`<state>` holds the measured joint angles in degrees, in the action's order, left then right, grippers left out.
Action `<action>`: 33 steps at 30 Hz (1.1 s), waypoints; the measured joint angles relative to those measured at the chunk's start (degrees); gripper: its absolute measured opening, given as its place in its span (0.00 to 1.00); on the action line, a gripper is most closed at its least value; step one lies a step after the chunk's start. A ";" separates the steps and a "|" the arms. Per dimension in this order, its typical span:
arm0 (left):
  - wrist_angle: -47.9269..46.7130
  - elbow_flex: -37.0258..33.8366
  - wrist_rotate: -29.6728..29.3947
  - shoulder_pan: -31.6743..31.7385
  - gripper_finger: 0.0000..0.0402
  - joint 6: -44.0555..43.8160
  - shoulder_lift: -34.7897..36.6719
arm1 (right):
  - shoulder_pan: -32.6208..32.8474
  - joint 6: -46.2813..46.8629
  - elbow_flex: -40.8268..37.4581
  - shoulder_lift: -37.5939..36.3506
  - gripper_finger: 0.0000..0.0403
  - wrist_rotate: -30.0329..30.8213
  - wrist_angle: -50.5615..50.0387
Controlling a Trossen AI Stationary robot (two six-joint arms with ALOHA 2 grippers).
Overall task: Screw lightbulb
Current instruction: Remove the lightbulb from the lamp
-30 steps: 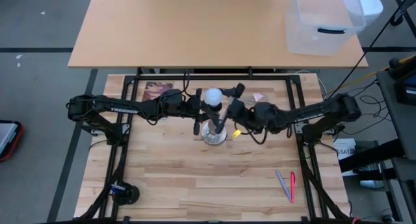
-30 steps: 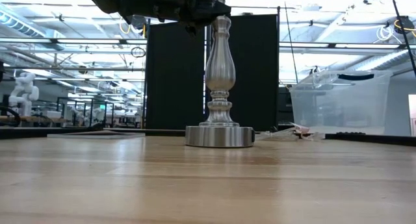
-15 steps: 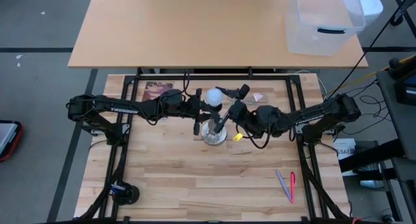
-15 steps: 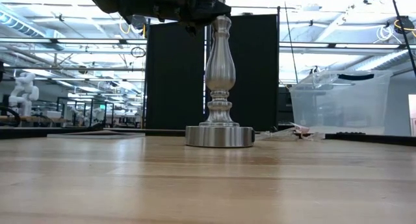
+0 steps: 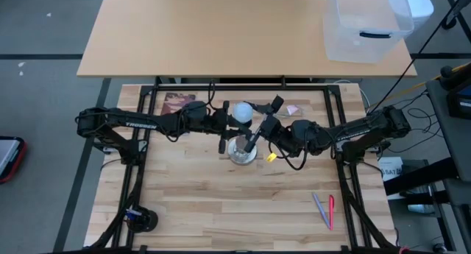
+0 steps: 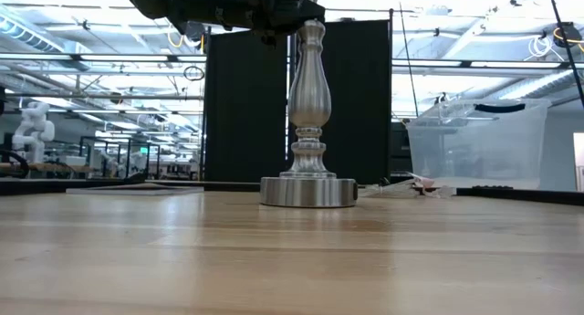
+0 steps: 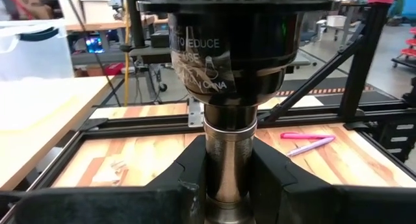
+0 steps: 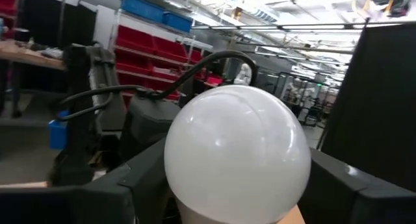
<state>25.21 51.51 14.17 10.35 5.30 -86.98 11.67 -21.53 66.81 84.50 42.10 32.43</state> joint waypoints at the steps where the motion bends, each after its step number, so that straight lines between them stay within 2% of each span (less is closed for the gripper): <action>1: 0.00 0.00 0.59 0.00 0.18 0.15 0.00 | 0.01 0.33 0.00 -0.50 0.64 -0.41 -1.13; 11: 0.42 0.07 6.03 0.10 0.18 1.95 -0.09 | -1.63 3.50 0.04 -4.97 0.64 -12.56 -12.24; 18: 0.39 0.07 10.16 0.28 0.18 1.77 -0.11 | -6.45 4.85 0.07 -5.98 0.64 -24.90 -15.99; 25: 0.57 -0.02 15.55 0.28 0.18 2.26 -0.11 | -11.47 4.86 0.09 -5.98 0.64 -41.40 -16.49; 33: 1.54 -0.02 18.67 0.42 0.18 1.94 -0.11 | -18.01 5.80 0.04 -5.90 0.66 -58.16 -16.37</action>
<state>26.75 51.48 32.84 10.76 7.24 -87.09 -6.34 -15.72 66.84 78.59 -16.06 16.06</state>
